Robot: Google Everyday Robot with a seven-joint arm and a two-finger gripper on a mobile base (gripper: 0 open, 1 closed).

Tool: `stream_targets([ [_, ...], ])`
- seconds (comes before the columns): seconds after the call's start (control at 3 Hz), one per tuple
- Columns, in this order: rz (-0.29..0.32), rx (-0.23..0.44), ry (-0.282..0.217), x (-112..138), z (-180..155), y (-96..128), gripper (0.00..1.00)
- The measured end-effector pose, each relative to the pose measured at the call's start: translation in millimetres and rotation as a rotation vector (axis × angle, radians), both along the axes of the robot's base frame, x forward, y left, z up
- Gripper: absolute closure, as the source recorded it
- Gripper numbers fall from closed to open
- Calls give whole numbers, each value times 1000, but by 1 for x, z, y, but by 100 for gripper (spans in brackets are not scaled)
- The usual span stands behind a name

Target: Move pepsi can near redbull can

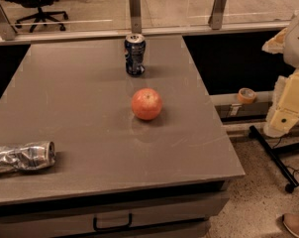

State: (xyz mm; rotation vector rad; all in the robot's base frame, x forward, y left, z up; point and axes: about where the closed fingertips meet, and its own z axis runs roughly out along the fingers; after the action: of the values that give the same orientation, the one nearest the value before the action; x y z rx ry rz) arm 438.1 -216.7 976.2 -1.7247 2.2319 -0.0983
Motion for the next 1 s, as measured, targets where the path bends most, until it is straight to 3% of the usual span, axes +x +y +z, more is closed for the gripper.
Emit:
stream_targets([
  [0.33, 0, 8, -10, 0, 2, 1, 0],
  [0.67, 5, 112, -39, 14, 2, 8, 0],
  [1.0, 24, 341, -132, 63, 5, 24, 0],
])
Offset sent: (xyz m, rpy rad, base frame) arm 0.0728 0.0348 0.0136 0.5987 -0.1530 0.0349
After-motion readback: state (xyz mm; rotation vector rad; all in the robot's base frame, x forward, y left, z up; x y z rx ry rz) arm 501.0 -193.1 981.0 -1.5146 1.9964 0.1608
